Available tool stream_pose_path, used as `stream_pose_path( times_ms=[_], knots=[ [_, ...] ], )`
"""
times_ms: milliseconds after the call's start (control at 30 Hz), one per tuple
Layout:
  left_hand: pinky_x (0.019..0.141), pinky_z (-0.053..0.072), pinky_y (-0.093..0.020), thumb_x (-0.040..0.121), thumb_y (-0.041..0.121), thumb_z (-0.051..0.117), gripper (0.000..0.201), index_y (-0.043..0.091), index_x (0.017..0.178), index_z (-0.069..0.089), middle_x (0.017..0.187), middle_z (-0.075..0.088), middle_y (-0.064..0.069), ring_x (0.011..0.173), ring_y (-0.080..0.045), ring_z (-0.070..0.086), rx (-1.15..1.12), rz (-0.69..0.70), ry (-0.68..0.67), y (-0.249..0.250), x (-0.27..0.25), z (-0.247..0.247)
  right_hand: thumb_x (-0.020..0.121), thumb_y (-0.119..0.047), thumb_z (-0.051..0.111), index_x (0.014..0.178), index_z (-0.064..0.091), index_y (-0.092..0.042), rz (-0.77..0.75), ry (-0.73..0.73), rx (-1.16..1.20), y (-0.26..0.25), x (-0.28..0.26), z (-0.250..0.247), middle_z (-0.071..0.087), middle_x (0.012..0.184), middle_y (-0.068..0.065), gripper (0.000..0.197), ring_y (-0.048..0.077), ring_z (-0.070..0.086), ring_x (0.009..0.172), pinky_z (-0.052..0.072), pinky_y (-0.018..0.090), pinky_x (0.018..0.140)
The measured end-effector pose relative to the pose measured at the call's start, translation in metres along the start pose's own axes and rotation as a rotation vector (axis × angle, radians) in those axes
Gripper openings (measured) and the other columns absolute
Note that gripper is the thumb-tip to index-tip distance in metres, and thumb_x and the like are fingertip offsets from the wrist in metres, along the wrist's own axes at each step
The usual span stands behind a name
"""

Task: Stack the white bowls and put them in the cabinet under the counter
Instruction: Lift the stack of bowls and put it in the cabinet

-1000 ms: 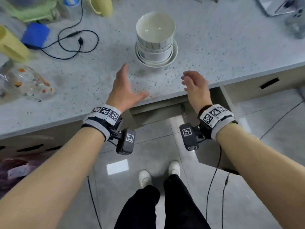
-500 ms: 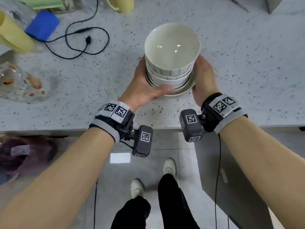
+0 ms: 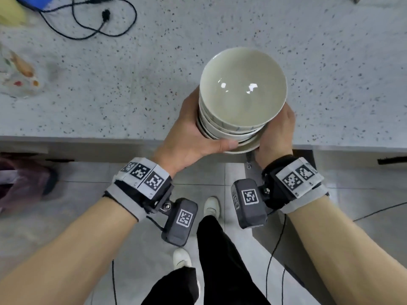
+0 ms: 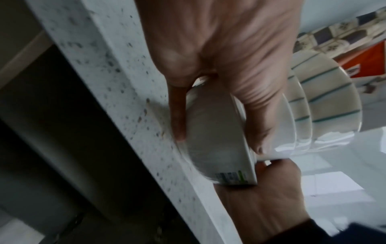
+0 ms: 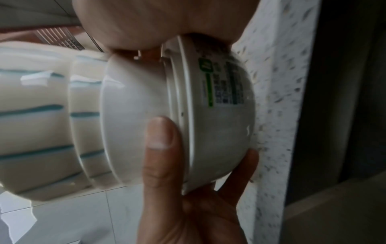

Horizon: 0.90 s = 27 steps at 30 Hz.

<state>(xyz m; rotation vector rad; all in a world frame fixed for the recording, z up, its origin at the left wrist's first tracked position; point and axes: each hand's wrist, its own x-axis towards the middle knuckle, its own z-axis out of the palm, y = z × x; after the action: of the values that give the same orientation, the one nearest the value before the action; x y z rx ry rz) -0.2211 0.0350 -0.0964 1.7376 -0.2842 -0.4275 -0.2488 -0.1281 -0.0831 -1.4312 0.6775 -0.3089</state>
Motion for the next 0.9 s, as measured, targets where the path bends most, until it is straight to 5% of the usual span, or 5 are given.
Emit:
stream_pose_path(
  times_ms=[167,300,467,600,900],
  knots=[
    [0.104,0.040,-0.011,0.051,0.039,0.096,0.109,0.031,0.141,0.035,0.145,0.047,0.001,0.132,-0.002,0.048,-0.042,0.036,-0.016,-0.008,-0.087,0.024,0.091,-0.018,0.045,0.077,0.051,-0.009,0.028,-0.003,0.139,0.020,-0.078,-0.041,0.042,0.086,0.015,0.017,0.028,0.037,0.082,0.033,0.040,0.073],
    [0.115,0.039,-0.037,0.052,0.038,0.095,0.110,0.050,0.140,0.030,0.150,0.042,0.000,0.141,-0.016,0.042,-0.084,0.053,-0.022,-0.040,-0.148,0.034,0.082,-0.032,0.053,0.066,0.059,-0.026,0.058,-0.022,0.167,0.051,-0.136,-0.059,0.046,0.083,0.013,0.019,0.031,0.040,0.084,0.037,0.042,0.076],
    [0.116,0.038,-0.049,0.051,0.039,0.097,0.113,0.061,0.139,0.030,0.152,0.042,0.001,0.143,-0.017,0.041,-0.084,-0.063,-0.069,-0.110,-0.176,0.041,0.101,-0.007,0.047,0.075,0.069,-0.039,0.144,0.045,-0.067,0.134,-0.160,-0.071,0.069,0.075,-0.018,0.047,0.006,0.064,0.075,0.055,0.027,0.073],
    [0.116,0.039,-0.046,0.048,0.045,0.096,0.107,0.064,0.133,0.033,0.148,0.045,0.003,0.140,-0.012,0.043,-0.033,-0.126,-0.092,-0.175,-0.157,0.050,0.100,0.001,0.044,0.076,0.064,-0.035,0.149,0.105,-0.089,0.194,-0.136,-0.064,0.068,0.067,-0.021,0.047,-0.004,0.061,0.062,0.051,0.013,0.059],
    [0.113,0.042,-0.033,0.052,0.040,0.095,0.106,0.039,0.141,0.037,0.146,0.048,0.006,0.135,-0.008,0.047,0.054,-0.099,-0.074,-0.290,-0.014,0.061,0.091,-0.018,0.051,0.069,0.064,-0.021,0.209,0.110,0.143,0.293,0.014,-0.017,0.062,0.081,0.003,0.025,0.018,0.056,0.079,0.046,0.030,0.073]
  ],
)
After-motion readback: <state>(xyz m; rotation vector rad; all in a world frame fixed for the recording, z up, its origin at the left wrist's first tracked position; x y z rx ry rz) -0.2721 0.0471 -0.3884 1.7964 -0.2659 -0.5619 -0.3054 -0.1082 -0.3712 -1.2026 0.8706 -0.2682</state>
